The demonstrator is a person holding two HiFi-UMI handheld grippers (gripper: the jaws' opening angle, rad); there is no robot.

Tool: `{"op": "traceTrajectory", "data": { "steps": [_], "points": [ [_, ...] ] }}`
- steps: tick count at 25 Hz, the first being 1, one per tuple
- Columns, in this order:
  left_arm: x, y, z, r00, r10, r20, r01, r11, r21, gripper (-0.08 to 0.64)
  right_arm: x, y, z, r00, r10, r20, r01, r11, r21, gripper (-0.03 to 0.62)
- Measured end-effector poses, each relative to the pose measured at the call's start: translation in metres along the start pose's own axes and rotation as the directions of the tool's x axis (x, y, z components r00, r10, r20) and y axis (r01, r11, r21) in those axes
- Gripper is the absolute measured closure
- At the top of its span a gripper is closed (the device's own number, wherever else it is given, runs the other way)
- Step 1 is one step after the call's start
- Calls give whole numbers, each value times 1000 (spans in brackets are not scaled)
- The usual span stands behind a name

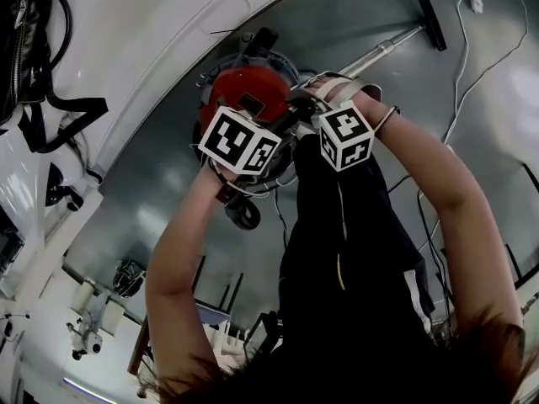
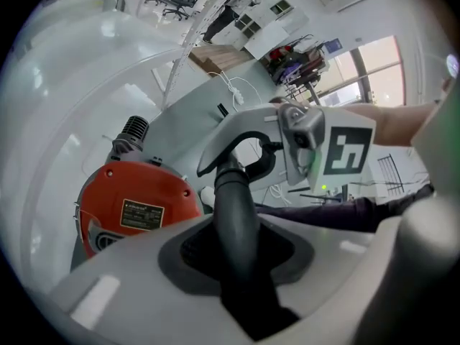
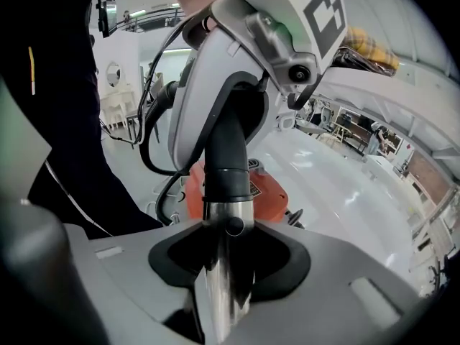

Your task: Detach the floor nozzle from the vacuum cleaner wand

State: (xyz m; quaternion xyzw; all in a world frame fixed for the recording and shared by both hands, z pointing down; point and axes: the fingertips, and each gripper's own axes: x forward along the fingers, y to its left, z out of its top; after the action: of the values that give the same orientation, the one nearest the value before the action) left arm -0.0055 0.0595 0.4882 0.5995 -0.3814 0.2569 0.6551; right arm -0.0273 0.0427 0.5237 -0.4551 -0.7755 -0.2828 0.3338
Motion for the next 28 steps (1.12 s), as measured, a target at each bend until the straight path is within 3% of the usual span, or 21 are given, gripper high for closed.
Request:
{"op": "traceTrajectory", "data": {
  "steps": [7,12,18,24,26,28],
  "points": [
    [0,-8,1,995,99,14,-99,995,27,443,-9,4,0,999,-45,19,45,999,-27,451],
    [-3,-7,0,988,153,26,-154,987,45,445,-9,3,3,999,-22,30,23,999,-36,449],
    [-11,-3,4,964,262,33,-264,959,106,446,-13,-2,6,999,12,37,-11,1000,-21,448],
    [-20,3,-1,923,384,37,-384,904,189,446,-13,-3,13,995,84,47,-84,997,-2,445],
    [-24,7,-2,892,450,39,-445,862,241,448,-13,-4,16,992,112,53,-113,994,9,443],
    [-29,14,-3,851,523,47,-511,804,304,448,-12,-7,19,990,129,63,-130,991,15,443]
  ]
}}
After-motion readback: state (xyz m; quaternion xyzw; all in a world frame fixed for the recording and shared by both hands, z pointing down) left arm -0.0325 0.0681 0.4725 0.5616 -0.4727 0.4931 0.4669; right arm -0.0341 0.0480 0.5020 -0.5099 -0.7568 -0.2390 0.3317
